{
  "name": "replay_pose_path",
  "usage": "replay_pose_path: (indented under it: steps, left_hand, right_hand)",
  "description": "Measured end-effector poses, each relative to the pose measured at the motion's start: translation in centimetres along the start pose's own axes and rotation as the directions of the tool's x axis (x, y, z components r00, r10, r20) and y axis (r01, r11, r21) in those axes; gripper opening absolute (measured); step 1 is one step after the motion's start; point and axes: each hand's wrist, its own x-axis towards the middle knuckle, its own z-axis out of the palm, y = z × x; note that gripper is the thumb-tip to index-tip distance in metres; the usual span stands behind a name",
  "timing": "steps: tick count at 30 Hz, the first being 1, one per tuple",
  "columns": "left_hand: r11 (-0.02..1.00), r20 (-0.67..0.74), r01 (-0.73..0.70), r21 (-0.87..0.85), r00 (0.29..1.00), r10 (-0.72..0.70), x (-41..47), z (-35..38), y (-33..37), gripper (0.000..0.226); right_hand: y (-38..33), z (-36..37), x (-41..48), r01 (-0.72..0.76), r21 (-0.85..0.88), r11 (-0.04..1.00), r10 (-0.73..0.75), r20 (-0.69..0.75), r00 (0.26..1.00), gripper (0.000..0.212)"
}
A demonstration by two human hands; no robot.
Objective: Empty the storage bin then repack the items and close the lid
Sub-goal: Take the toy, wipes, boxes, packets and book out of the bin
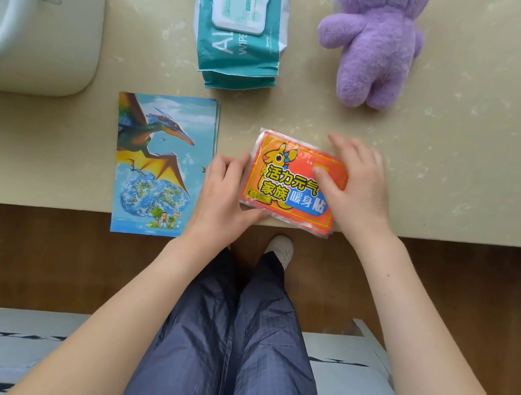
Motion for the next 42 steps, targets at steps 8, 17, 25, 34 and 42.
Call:
replay_pose_path:
  steps: [8,17,25,34,42]
  left_hand:
    - [0.998,0.091,-0.007,-0.054,0.996,0.011,-0.1,-1.0,-0.1,0.091]
    - [0.990,-0.032,0.109,-0.090,0.993,-0.113,0.0,2.0,2.3,0.086]
    - [0.986,-0.040,0.116,-0.122,0.992,-0.122,0.7,3.4,3.2,0.086]
    - [0.998,0.018,0.003,0.070,1.000,-0.004,-1.0,-4.1,6.3,0.059]
    - [0.940,-0.078,-0.179,0.289,0.975,0.210,-7.4,-17.9,13.8,0.048]
  right_hand:
    - [-0.5,1.0,-6.3,-0.396,0.213,0.893,0.409,-0.018,0.912,0.052]
    - [0.5,0.2,-3.6,-0.355,0.250,0.901,0.386,-0.088,0.918,0.043]
    - [2.4,-0.9,-2.7,-0.312,0.245,0.918,0.342,-0.093,0.935,0.047]
    - [-1.9,-6.1,-4.5,-0.070,0.084,0.994,0.087,-0.226,0.970,0.044]
    - [-10.9,-15.5,-8.3,0.179,-0.123,0.976,-0.202,-0.208,0.957,0.047]
